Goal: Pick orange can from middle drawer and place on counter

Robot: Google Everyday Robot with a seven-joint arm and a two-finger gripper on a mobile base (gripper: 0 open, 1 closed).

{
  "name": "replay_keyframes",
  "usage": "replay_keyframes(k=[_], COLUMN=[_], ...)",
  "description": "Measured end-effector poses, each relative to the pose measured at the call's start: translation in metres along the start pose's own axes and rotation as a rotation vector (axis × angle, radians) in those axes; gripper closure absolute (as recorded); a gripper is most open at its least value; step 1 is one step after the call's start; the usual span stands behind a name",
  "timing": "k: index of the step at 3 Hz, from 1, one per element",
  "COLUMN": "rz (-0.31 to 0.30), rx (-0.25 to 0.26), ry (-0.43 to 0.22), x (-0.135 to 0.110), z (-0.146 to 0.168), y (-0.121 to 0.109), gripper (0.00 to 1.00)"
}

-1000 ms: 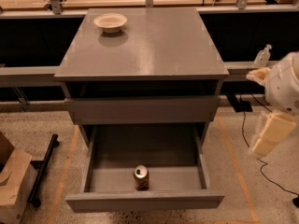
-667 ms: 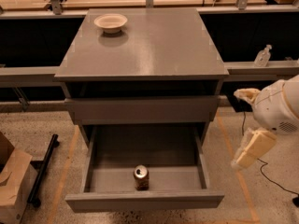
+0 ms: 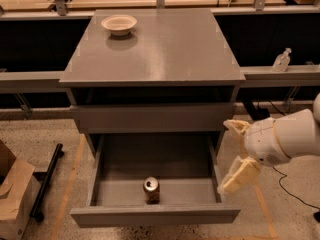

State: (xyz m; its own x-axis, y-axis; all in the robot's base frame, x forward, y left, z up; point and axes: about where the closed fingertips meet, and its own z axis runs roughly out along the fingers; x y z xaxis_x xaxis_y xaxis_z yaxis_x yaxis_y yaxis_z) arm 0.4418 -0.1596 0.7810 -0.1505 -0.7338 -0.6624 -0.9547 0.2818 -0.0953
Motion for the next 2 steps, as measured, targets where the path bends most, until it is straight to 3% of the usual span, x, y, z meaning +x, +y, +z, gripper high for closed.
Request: replay_keyframes(k=[2], rz=[0.018], rx=[-0.003], ry=[-0.001], x=[0.0043], z=[0.0134], y=[0.003], gripper=[0.0])
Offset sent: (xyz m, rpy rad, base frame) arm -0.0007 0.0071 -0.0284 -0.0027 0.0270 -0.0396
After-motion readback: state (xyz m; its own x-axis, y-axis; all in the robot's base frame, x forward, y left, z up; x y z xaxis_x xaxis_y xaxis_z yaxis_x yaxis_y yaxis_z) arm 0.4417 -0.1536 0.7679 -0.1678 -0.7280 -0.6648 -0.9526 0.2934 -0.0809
